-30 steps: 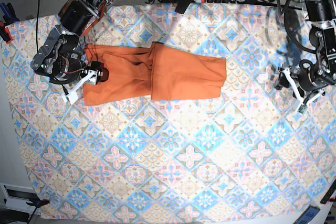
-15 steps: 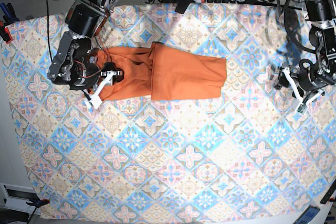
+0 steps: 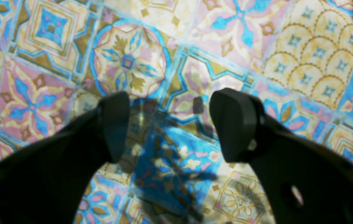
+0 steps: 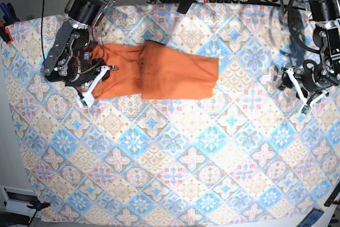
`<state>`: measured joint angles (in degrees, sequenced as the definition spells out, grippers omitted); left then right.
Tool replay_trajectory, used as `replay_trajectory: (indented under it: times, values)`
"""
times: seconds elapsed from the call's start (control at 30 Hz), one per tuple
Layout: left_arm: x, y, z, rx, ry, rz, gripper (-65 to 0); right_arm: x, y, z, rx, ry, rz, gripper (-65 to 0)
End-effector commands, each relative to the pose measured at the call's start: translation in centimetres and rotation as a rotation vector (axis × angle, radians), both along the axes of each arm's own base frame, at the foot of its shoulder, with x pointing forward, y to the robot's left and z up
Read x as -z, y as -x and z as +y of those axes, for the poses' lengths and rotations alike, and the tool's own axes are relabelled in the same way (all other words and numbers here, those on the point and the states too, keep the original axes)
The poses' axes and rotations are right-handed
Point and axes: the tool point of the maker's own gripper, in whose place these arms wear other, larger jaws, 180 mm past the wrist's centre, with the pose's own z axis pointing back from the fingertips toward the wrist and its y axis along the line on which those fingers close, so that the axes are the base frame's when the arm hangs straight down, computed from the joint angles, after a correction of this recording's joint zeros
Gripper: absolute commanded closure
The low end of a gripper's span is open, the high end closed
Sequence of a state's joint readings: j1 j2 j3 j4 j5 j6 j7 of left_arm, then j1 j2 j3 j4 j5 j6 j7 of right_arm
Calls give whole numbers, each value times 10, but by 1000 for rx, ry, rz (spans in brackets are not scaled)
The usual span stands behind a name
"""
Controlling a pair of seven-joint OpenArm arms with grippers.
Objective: Fold the T-shirt properly
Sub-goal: 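Fold the shirt end over with the right gripper toward the left gripper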
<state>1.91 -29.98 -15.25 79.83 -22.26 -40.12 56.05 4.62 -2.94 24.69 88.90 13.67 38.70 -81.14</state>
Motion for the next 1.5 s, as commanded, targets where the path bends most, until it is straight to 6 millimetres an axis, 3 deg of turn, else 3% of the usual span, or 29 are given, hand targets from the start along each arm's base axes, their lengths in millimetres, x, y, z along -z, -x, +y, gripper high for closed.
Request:
replay_trajectory:
  times: [0.0,0.13,0.37,0.57,0.87,1.1,1.17,1.33,1.47]
  values:
    - [-15,-11,8,-2,-15,-48,-415,-21,-22,-2,4,14,-83,-45]
    - [-12,-6,8,-1,-13,-39,-415,-33,-30,9,-28,38,-112,-45]
    - [-13,-7,8,-1,-15,-40,-415,-32,-27,34,-146,115,-93,-45]
    - [-9,-4,19,3,-94,-17,-415,-67,-31,72,-226,184,-206,-45]
    - [24,12,15,23,-272,87,-415,-72,-24,117,-398,192,-240,-45]
    - [38,11,-15,38,-245,82,-411,-73,-10,170,-437,146,-259,-45]
    - [41,10,-26,38,-213,78,-379,-72,-5,179,-437,135,-249,-45]
    - [40,5,-45,28,-116,62,-221,-69,8,196,-500,129,-239,-45]
    - [41,6,-47,20,-97,84,-209,-69,18,212,-561,118,-249,-45]
